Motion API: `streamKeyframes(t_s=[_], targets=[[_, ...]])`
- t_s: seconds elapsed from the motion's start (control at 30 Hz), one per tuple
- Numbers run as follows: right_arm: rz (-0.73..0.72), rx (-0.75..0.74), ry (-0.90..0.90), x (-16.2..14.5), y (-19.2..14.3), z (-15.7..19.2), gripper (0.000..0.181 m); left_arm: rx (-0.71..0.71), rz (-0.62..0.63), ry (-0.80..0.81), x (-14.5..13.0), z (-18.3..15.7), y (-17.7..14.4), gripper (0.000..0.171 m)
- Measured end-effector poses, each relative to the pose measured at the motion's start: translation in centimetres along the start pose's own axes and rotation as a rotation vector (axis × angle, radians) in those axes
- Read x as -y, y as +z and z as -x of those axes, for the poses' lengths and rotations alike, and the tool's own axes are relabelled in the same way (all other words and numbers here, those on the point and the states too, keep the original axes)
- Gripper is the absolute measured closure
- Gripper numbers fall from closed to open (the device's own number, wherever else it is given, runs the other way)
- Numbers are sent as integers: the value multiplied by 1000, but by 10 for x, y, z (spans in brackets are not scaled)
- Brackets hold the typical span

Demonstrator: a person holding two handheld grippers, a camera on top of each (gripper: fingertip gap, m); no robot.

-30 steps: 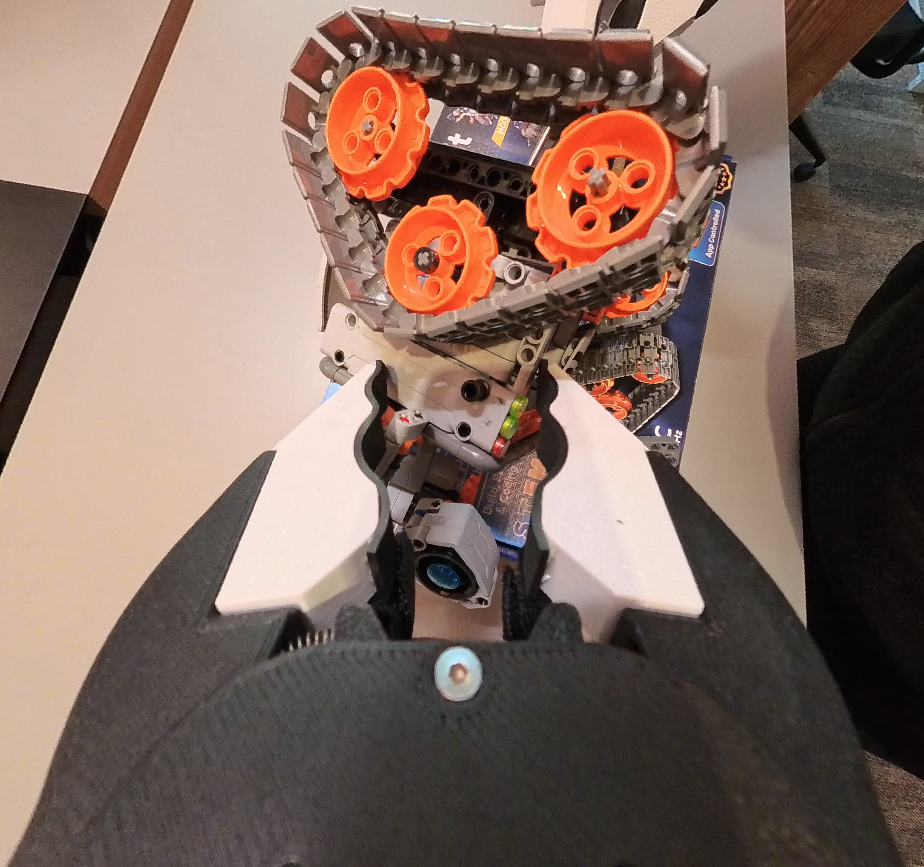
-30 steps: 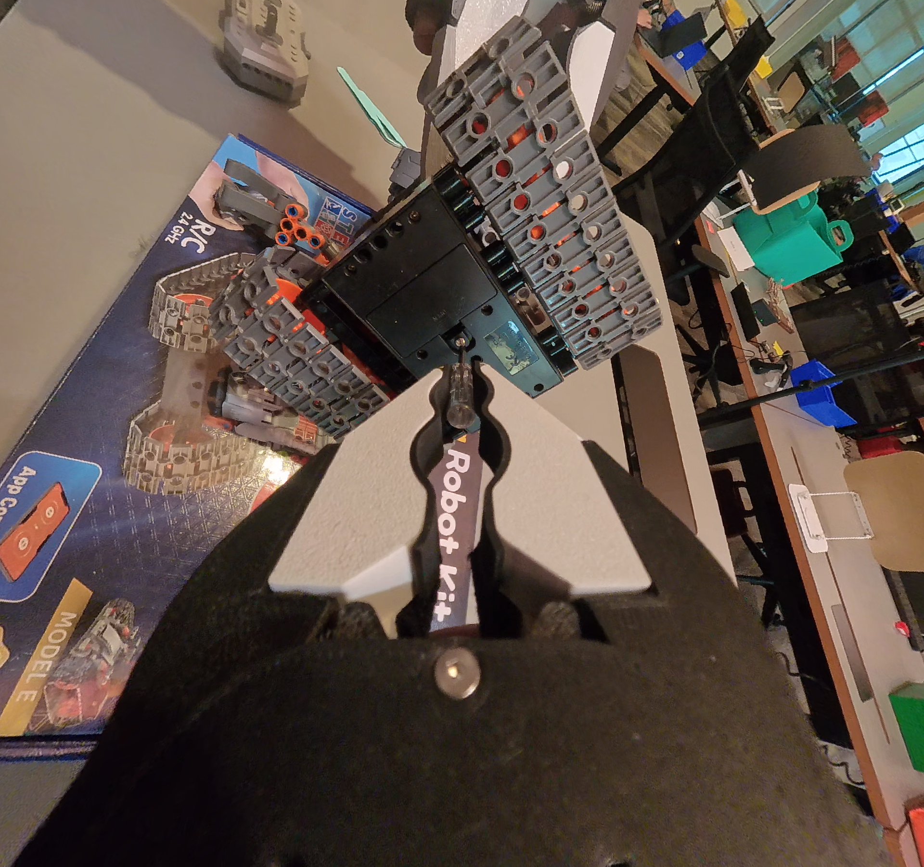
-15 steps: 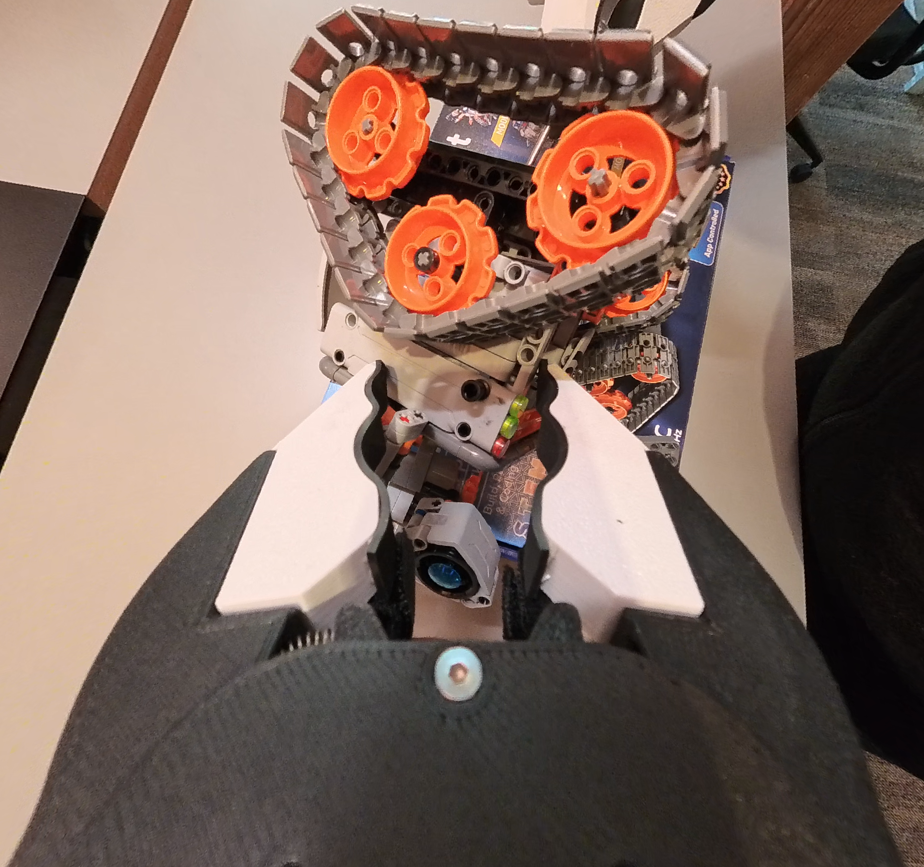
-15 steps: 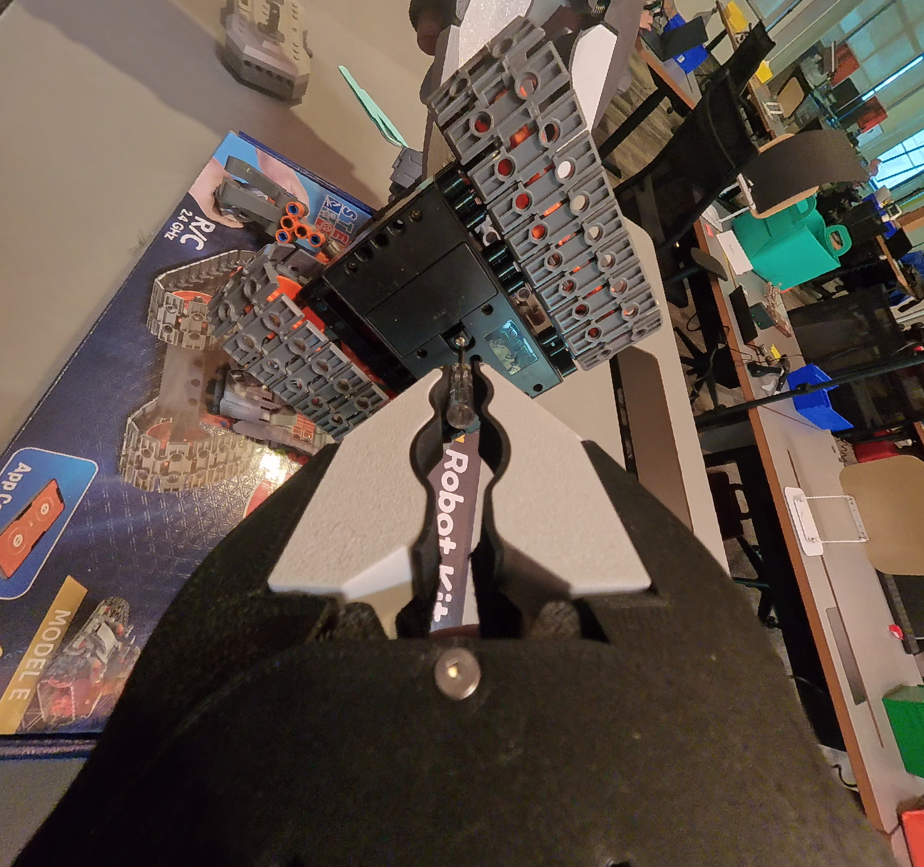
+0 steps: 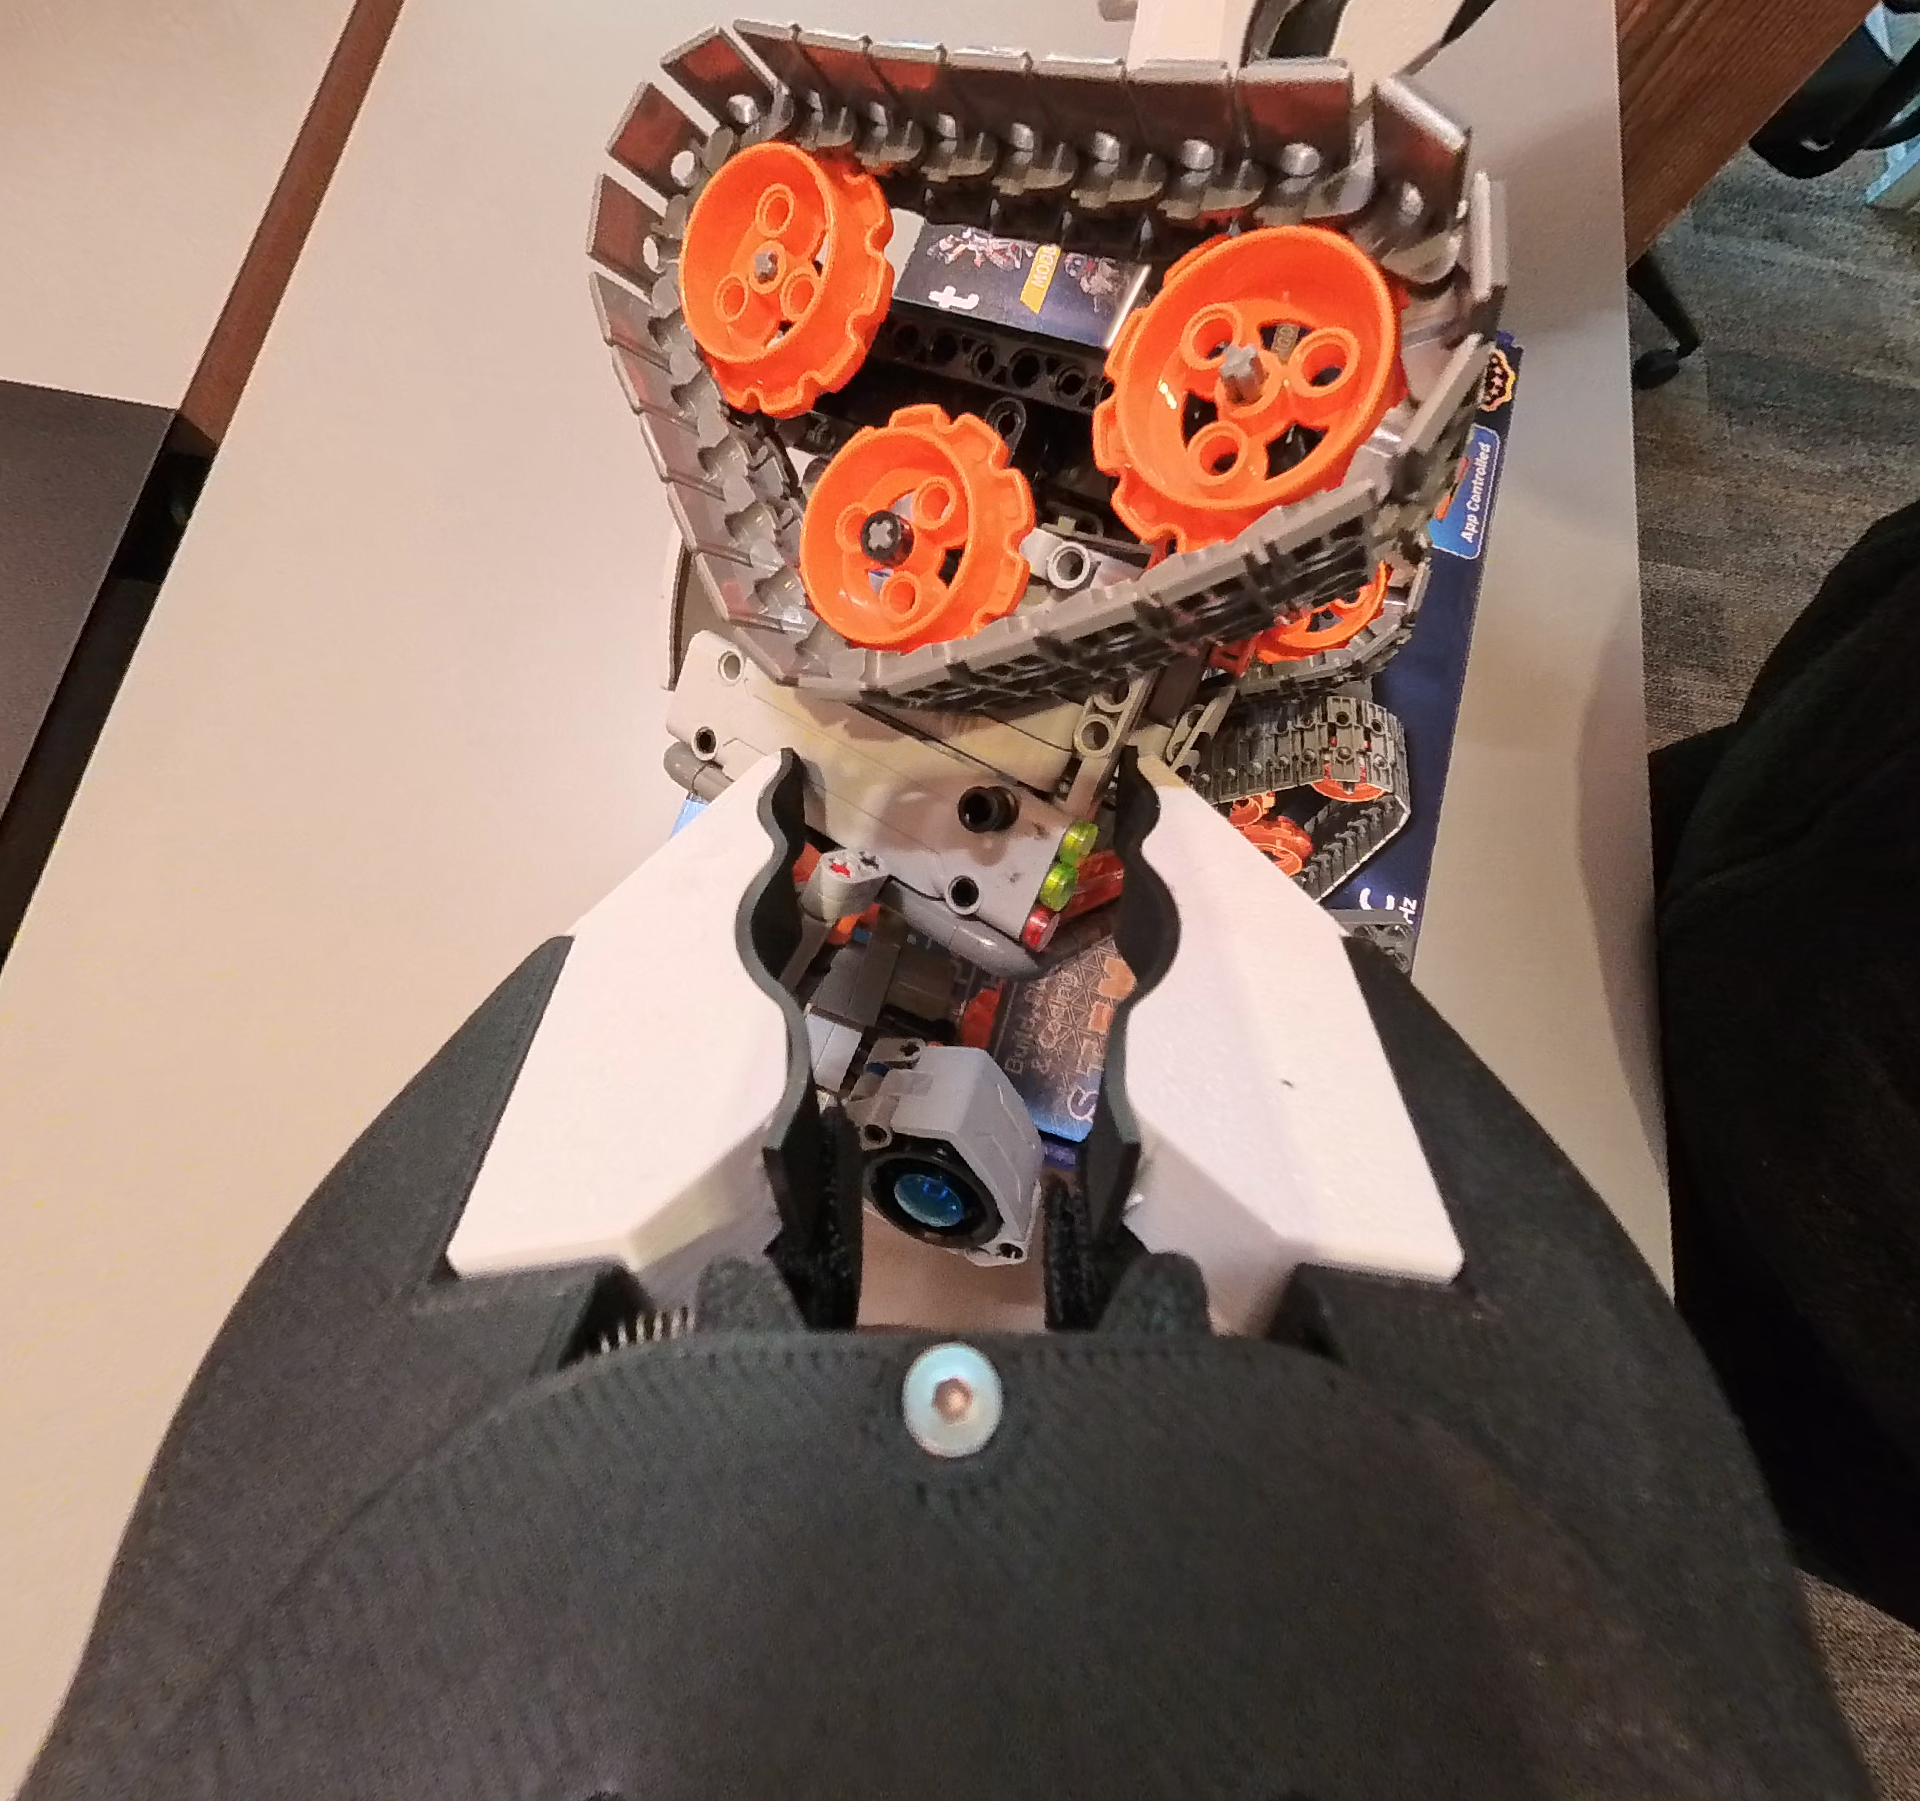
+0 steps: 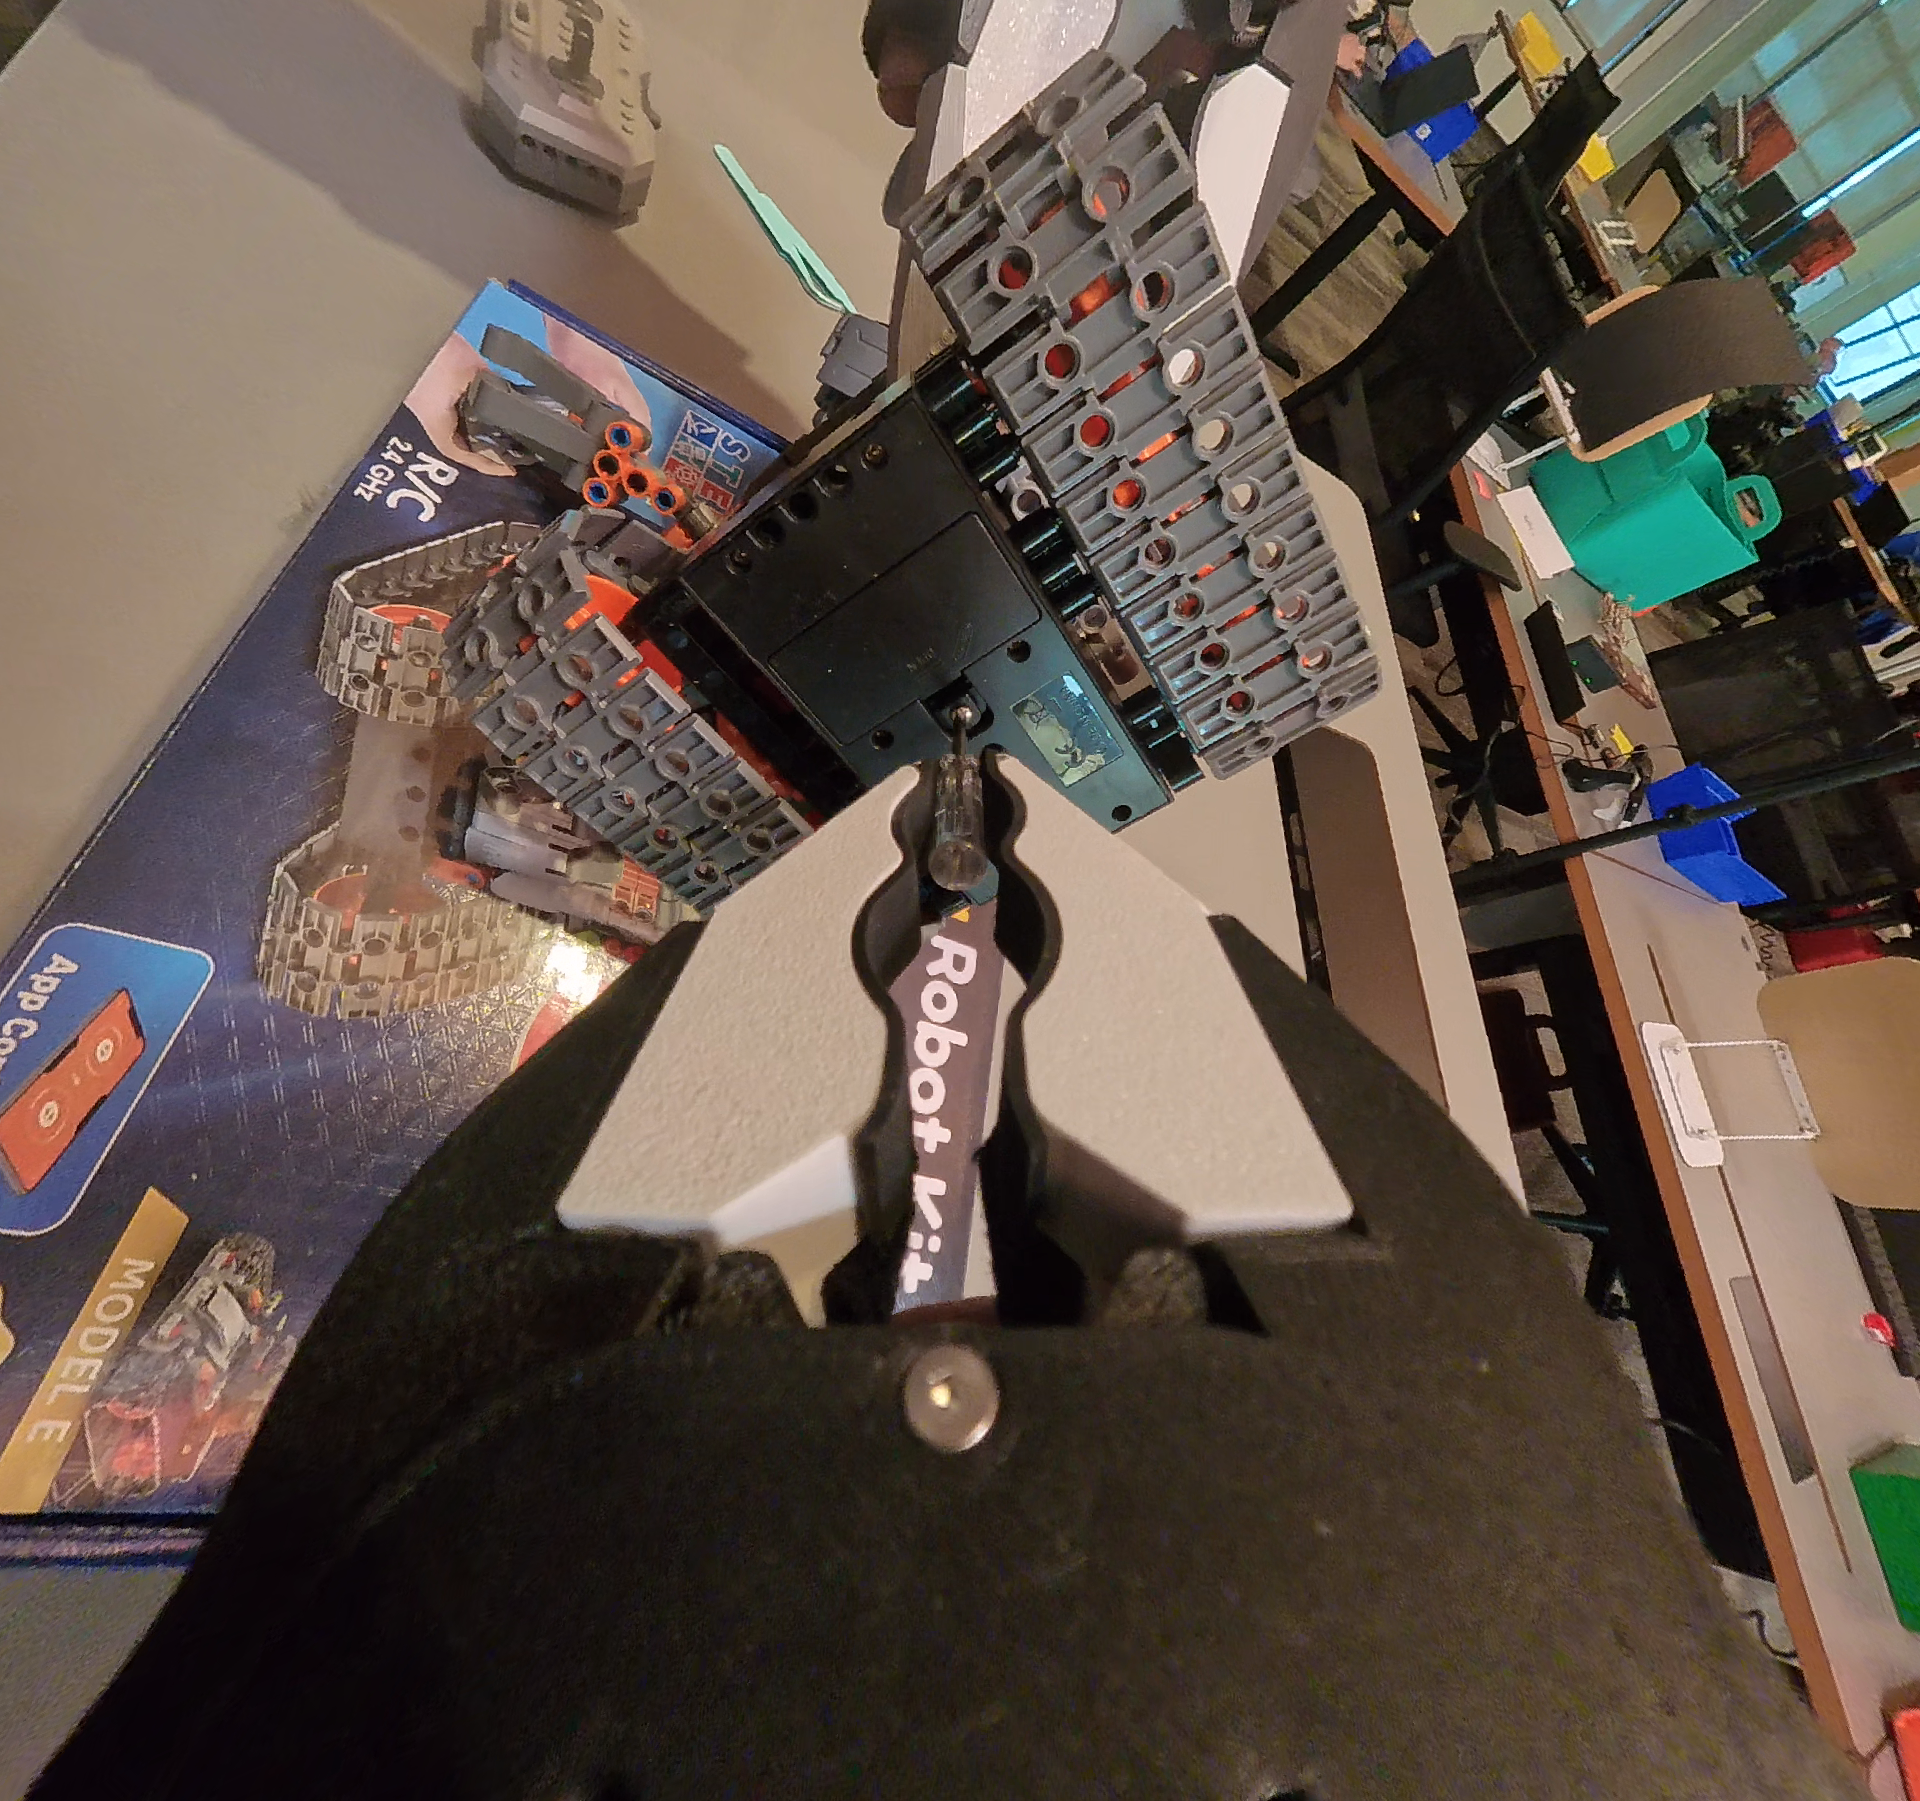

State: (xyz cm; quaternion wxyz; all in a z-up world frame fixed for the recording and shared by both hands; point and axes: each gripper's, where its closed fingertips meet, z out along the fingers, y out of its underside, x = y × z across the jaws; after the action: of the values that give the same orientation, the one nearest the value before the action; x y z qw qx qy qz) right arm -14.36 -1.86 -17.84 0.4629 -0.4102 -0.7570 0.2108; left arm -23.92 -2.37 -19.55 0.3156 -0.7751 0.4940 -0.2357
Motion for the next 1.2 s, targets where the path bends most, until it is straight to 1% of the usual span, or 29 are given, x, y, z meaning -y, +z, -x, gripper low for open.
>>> streamKeyframes(t_s=[0.23, 0.3, 0.4, 0.47, 0.5, 0.53, 0.63, 0.73, 0.83, 0.87, 0.93, 0.97, 1.03, 1.1, 1.17, 1.2], targets=[[6, 2, -19, 0, 1, 0, 177, -1, 1, 1, 0, 0, 1, 114], [17, 10, -54, 0, 1, 0, 176, 1, -1, -1, 1, 0, 1, 114], [57, 35, -158, 0, 2, -1, 176, 0, -1, 0, 1, 0, 2, 114], [78, 60, -153, 1, 3, -2, 176, 1, 2, -2, 1, 0, 1, 114], [82, 73, -109, 1, 3, -2, 176, 3, 4, -2, 0, 1, 1, 114], [83, 85, -28, 1, 4, -2, 177, 7, 5, 1, 0, 1, 1, 113], [76, 94, 274, 0, 5, -2, 177, 12, 0, 0, 0, 1, 1, 113], [58, 108, 621, -1, 5, 0, 177, 15, -3, 6, 0, 0, 2, 113], [41, 96, 918, -1, 4, -1, 177, 18, -9, 6, 2, 1, 3, 113], [16, 100, 1048, -1, 4, -1, 177, 19, -10, 8, 1, 1, 3, 113], [-83, 127, 1361, 1, 6, -1, 178, 22, -7, 10, 0, 2, 2, 112], [-131, 136, 1465, 1, 8, 1, 177, 26, -8, 9, -1, 2, 1, 112], [-180, 137, 1538, 2, 9, 4, 177, 23, -15, 10, -1, 2, 0, 112], [-208, 104, 1553, 0, 4, 1, 177, 27, -21, 8, 0, 2, 0, 112], [-282, 100, 1599, 2, -4, -3, 177, 26, -18, 11, 0, 3, 1, 112], [-301, 94, 1582, 2, -7, -4, 177, 25, -18, 11, 0, 3, 1, 112]])
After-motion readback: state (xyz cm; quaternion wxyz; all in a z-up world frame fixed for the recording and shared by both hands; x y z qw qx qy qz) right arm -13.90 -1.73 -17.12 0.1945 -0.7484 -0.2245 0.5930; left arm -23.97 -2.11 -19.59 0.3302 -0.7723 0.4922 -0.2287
